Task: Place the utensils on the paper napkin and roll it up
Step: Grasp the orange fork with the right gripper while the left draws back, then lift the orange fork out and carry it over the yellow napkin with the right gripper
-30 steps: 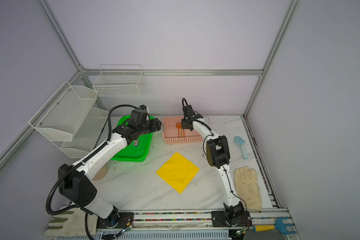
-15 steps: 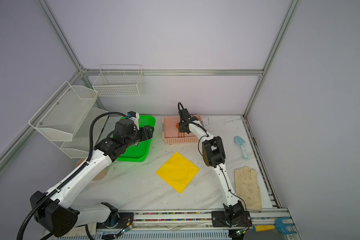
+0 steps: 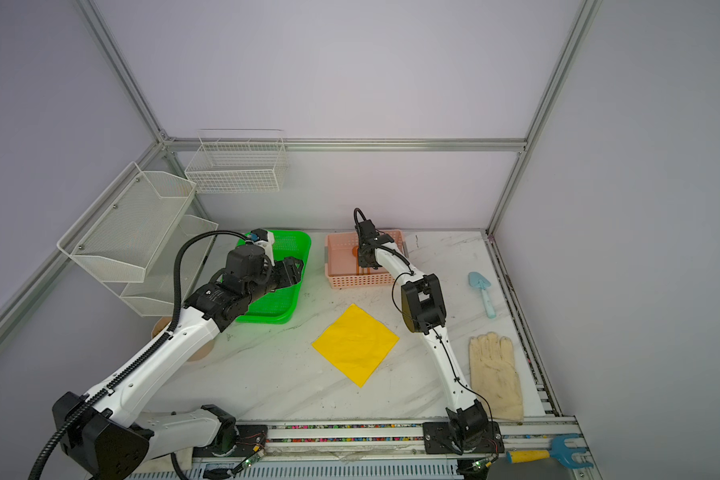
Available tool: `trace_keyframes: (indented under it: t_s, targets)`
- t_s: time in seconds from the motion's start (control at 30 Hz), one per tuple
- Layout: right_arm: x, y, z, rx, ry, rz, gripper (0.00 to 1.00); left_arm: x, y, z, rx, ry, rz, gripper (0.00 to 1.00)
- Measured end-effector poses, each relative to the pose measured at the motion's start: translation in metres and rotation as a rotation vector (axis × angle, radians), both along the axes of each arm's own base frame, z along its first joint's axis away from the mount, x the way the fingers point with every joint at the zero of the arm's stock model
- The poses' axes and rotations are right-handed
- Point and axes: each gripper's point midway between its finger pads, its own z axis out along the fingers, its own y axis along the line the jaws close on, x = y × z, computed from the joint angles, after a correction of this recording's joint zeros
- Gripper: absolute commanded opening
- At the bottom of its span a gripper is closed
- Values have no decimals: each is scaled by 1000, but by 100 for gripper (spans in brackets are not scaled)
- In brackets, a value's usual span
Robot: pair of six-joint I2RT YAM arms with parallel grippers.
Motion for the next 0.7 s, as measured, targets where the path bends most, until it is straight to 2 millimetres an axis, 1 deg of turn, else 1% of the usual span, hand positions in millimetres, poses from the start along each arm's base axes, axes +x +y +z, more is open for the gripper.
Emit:
trace_keyframes:
  t_s: [0.1, 0.27, 0.3, 0.43, 0.53, 0.7]
  targets:
    - [0, 0, -1, -3, 4, 2, 28, -2, 4, 3, 4, -9, 13, 69]
    - [-1, 0, -4, -8, 14, 5, 24, -10, 14, 3, 18, -14, 36, 70]
    - [-1, 0, -4, -8, 14, 5, 22, -12, 16, 4, 22, -17, 40, 70]
    - [0, 1, -5, -4, 14, 5, 17, -15, 23, 10, 32, -36, 57, 69]
    - [0, 2, -3, 1, 11, 0, 15, -17, 28, 15, 34, -53, 70, 69]
    - [2, 2, 3, 6, -2, -6, 14, -20, 31, 14, 40, -52, 75, 69]
